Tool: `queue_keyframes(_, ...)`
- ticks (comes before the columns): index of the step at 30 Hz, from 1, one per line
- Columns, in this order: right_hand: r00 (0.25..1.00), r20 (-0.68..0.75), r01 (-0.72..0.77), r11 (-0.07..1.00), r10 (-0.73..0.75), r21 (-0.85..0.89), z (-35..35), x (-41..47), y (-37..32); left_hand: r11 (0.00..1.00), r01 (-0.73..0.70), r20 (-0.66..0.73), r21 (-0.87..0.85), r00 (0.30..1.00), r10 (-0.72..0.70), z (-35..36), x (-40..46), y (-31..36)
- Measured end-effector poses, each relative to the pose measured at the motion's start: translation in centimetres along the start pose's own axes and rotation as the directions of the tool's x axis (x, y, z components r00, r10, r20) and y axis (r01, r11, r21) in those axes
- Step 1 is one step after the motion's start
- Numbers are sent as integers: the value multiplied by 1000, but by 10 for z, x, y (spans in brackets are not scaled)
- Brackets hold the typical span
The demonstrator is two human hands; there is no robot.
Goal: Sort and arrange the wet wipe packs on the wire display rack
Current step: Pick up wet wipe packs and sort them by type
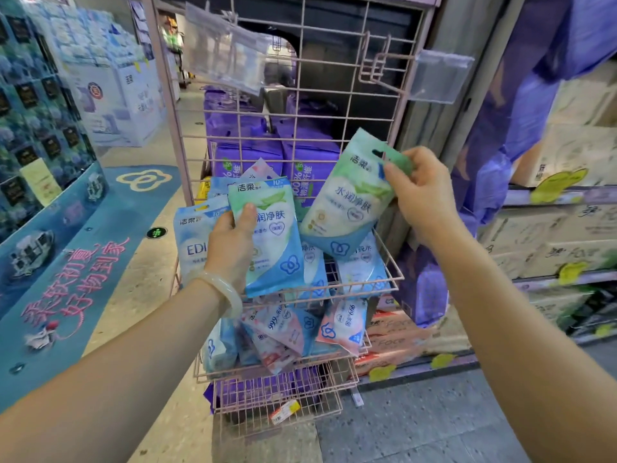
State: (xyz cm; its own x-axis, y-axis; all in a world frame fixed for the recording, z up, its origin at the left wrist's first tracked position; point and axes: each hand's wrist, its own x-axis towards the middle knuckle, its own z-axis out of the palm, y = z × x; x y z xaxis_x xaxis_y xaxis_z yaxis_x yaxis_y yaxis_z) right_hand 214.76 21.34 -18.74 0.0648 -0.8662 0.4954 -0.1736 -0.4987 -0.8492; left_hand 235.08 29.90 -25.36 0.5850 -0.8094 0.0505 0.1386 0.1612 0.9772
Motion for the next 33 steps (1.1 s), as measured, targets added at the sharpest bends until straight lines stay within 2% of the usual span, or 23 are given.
queue_keyframes(4, 998, 57, 21, 992, -14, -121, 5, 16, -23, 996, 92, 58, 17, 994, -93, 5, 5, 5)
queue_keyframes(6, 991, 136, 15, 982, 11, -188, 9, 18, -30, 988, 152, 52, 19, 987, -153, 5, 8, 5)
queue_keyframes(8, 987, 157, 6, 973, 31, -232, 9, 21, -32, 983, 184, 25, 19, 983, -184, 3, 12, 3)
queue_keyframes(12, 976, 195, -72, 988, 98, -136, 4, 24, -29, 962, 272, 5, 12, 962, -272, -2, 13, 5)
queue_keyframes(14, 957, 263, -101, 989, 127, -109, 16, 20, -26, 932, 351, 146, -85, 930, -337, 0, 13, 8)
queue_keyframes(16, 947, 296, -74, 983, 122, -169, 38, 16, -21, 900, 412, 401, -140, 855, -329, 7, 6, 15)
queue_keyframes(17, 947, 302, -49, 976, 112, -211, 50, 13, -18, 909, 397, 477, -123, 827, -297, 12, 2, 18)
queue_keyframes(18, 948, 303, -23, 969, 99, -246, 61, 11, -17, 933, 351, 480, -79, 834, -273, 17, -1, 19)
queue_keyframes(20, 953, 295, 5, 971, 68, -238, 72, 10, -17, 975, 224, 357, 6, 910, -212, 20, -6, 20)
queue_keyframes(22, 966, 250, -44, 994, 68, -99, 70, 13, -15, 993, 118, 248, 8, 962, -116, 12, -3, 21)
queue_keyframes(24, 965, 214, -162, 987, 153, 23, 60, 17, -1, 999, 30, 153, -45, 988, -23, -4, 1, 24)
queue_keyframes(26, 909, 291, -284, 955, 298, -90, 50, 16, 24, 994, -47, 25, -96, 998, 49, -27, 8, 27)
queue_keyframes(29, 728, 488, -327, 870, 481, -370, 56, -5, 59, 997, -20, -107, -76, 994, 11, -61, 15, 24)
queue_keyframes(31, 686, 558, -304, 881, 467, -363, 72, -21, 70, 997, 48, -131, -60, 990, -56, -75, 16, 14)
queue_keyframes(33, 700, 554, -289, 888, 450, -357, 86, -30, 76, 992, 99, -127, -78, 986, -109, -81, 13, 4)
